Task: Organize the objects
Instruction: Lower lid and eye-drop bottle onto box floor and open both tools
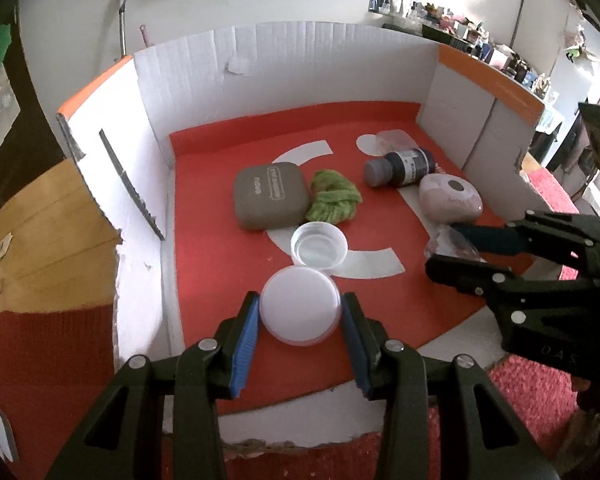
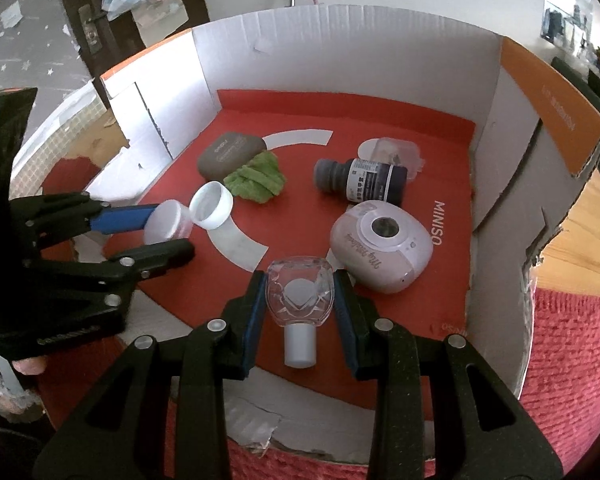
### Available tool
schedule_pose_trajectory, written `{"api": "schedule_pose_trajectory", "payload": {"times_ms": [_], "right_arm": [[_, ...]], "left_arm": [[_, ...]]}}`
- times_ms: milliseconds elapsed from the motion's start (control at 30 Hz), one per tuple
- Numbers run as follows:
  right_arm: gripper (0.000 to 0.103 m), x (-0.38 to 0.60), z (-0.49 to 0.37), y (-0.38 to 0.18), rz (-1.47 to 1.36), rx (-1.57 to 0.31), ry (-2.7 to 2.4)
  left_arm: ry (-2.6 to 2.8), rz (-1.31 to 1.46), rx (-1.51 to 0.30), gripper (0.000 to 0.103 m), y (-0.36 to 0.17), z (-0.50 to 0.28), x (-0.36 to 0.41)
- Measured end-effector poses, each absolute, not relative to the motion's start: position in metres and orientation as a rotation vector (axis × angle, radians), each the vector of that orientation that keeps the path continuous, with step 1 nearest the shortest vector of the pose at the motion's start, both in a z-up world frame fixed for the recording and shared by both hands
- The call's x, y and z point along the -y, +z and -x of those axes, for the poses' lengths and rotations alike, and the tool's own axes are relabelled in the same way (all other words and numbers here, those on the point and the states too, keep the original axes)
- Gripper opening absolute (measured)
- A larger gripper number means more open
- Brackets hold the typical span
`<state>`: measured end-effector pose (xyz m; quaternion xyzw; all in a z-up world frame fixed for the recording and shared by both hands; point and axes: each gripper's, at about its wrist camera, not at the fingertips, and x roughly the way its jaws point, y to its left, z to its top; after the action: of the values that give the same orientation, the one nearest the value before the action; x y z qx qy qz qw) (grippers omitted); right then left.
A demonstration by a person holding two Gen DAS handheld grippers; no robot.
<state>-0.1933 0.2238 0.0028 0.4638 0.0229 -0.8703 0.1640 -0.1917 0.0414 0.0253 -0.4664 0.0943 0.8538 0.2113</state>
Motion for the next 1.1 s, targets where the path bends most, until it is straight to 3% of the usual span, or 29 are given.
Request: {"api": "schedule_pose_trajectory", "payload": {"times_ms": [467, 667, 700, 767, 800, 967, 1100], "right_arm": [[0.032, -0.220, 0.195, 0.005, -1.321, -0.072, -2.589], [0.033, -0.221, 0.194, 0.005, -1.309, -0.053, -2.588], [0.034, -0.220, 0.193, 0.005, -1.306, -0.053, -2.586], [0.050, -0.218, 0.192, 0.006, -1.297, -0.064, -2.589], [0.054, -0.217, 0.190, 0.007, -1.290, -0.068, -2.593], [0.055, -0.217, 0.183, 0.013, -1.261, -0.060, -2.607], [0.055, -0.215, 0.173, 0.020, -1.239, -0.050, -2.612]], "left_arm": [[2.403, 1.304, -0.248, 0.043, 0.027, 0.205, -0.050], [2.407, 1.298, -0.229, 0.048, 0.028, 0.205, -0.049], [2.407, 1.295, -0.230, 0.048, 0.028, 0.204, -0.049], [2.409, 1.289, -0.227, 0.048, 0.029, 0.203, -0.048], [2.410, 1.287, -0.224, 0.048, 0.029, 0.202, -0.048], [2.425, 1.253, -0.190, 0.048, 0.038, 0.197, -0.041], [2.461, 1.220, -0.194, 0.056, 0.046, 0.190, -0.035]]}}
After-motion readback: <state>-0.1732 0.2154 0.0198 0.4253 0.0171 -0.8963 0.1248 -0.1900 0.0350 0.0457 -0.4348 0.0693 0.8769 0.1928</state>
